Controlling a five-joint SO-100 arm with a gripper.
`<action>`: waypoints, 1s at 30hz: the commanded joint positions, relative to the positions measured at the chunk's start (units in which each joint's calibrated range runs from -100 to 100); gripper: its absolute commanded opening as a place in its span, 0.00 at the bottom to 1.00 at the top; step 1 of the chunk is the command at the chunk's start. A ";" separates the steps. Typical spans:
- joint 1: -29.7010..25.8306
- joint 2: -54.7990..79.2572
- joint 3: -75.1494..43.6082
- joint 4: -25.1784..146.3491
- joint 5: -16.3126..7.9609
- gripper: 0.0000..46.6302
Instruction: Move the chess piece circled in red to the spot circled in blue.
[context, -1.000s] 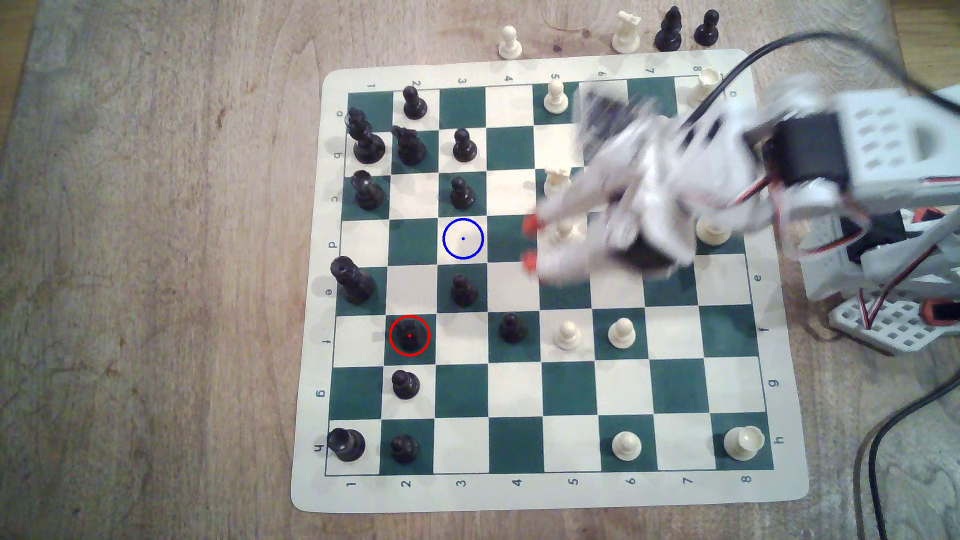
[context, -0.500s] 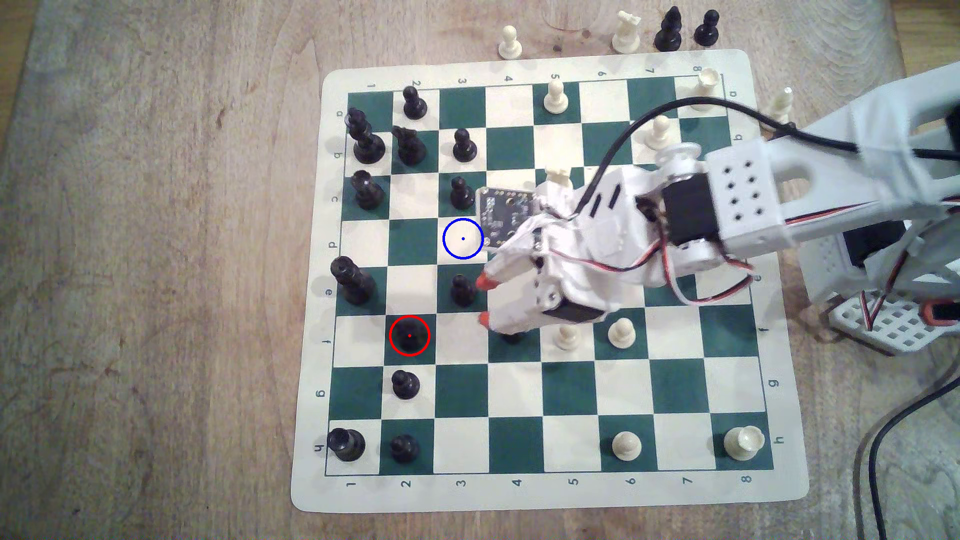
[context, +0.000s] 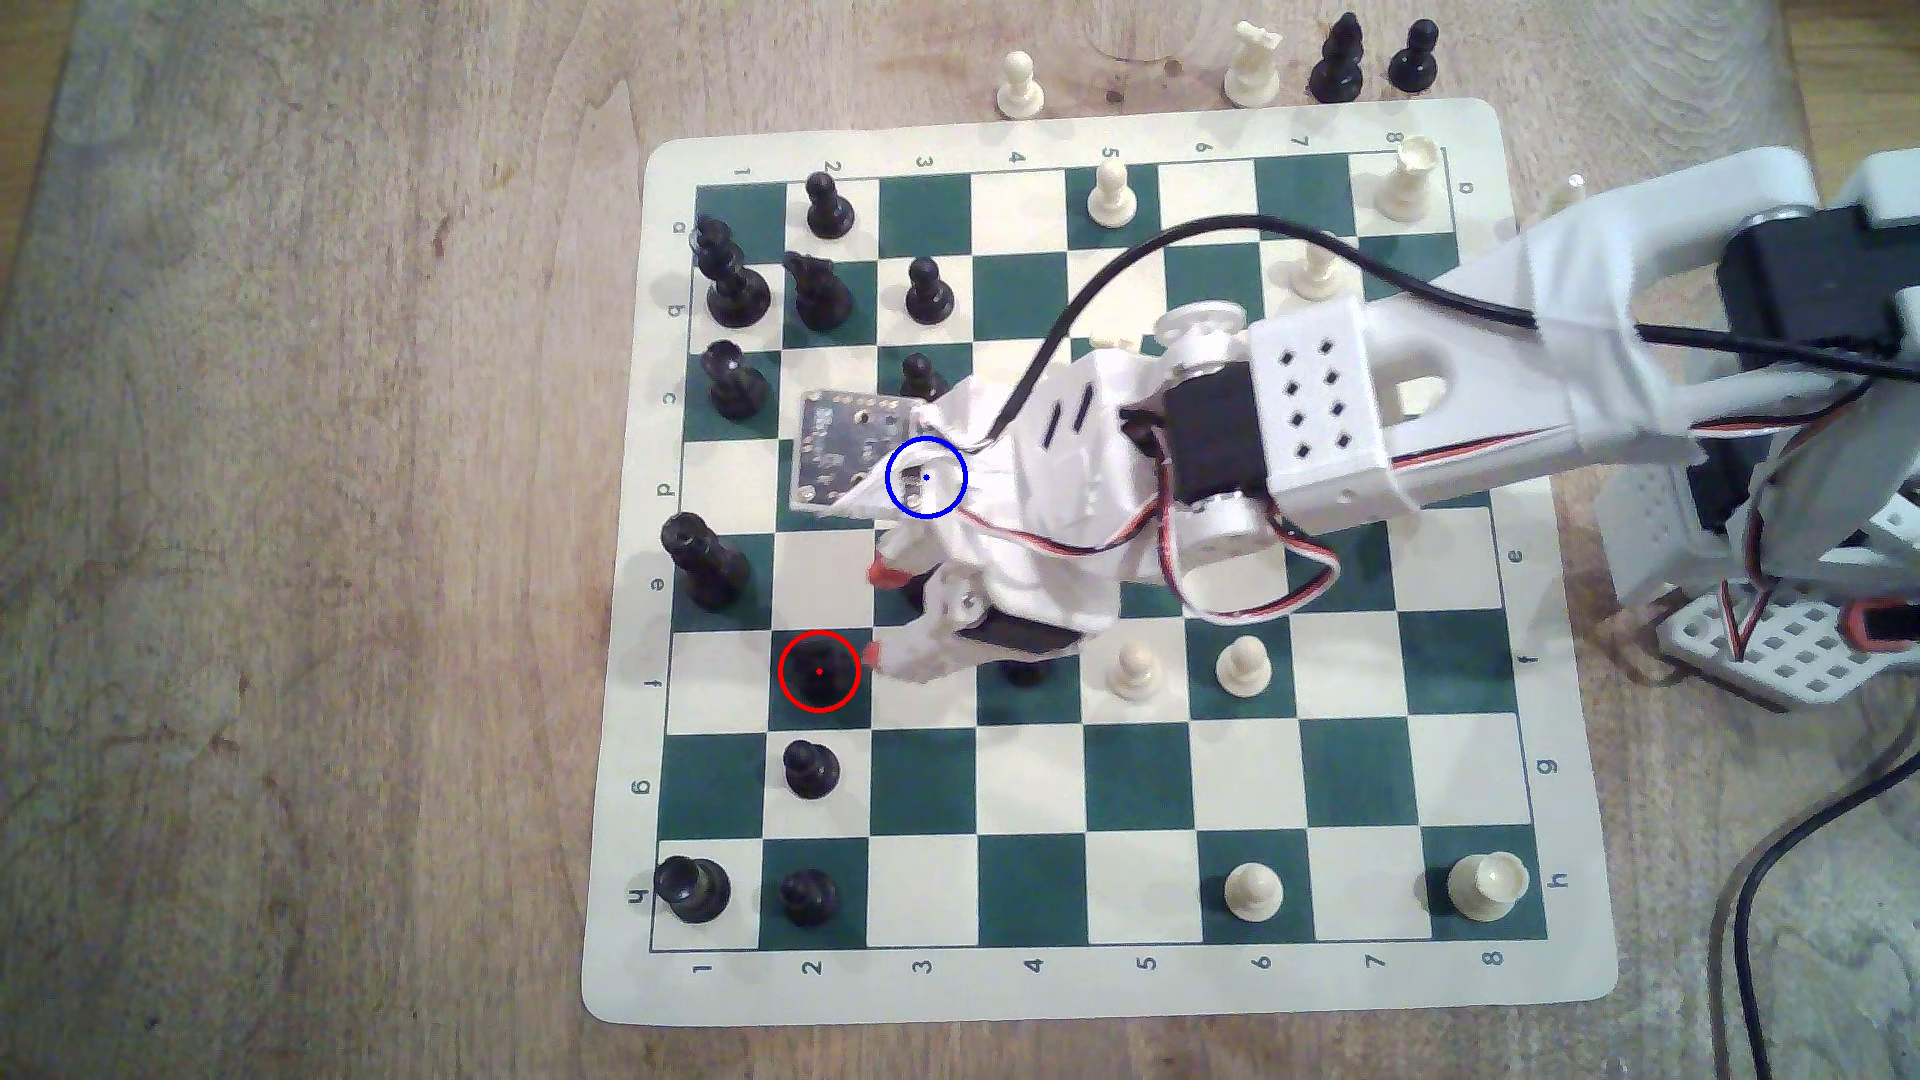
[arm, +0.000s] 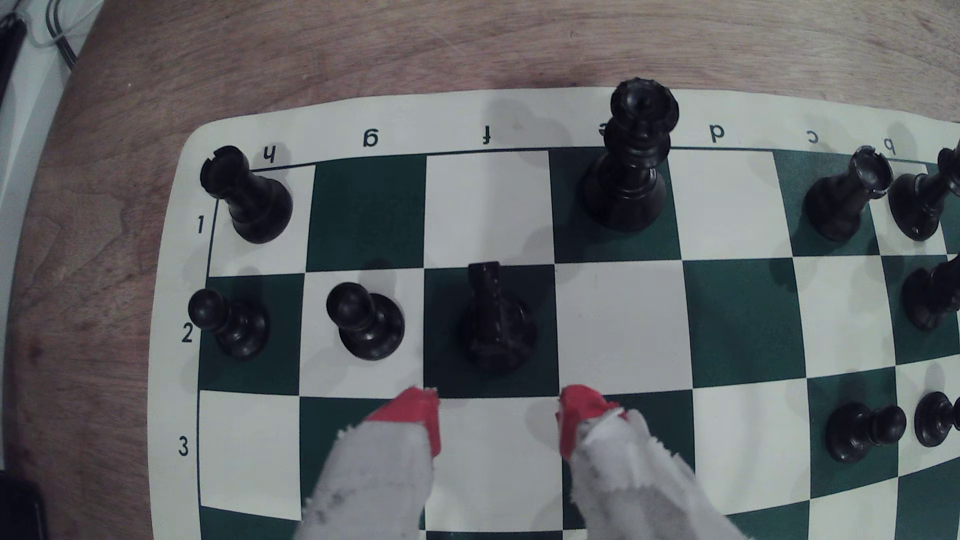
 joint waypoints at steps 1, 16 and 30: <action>-0.25 0.97 -7.58 -0.37 0.15 0.27; -1.26 8.52 -13.93 -1.52 1.07 0.30; -1.11 14.13 -17.19 -3.40 1.12 0.27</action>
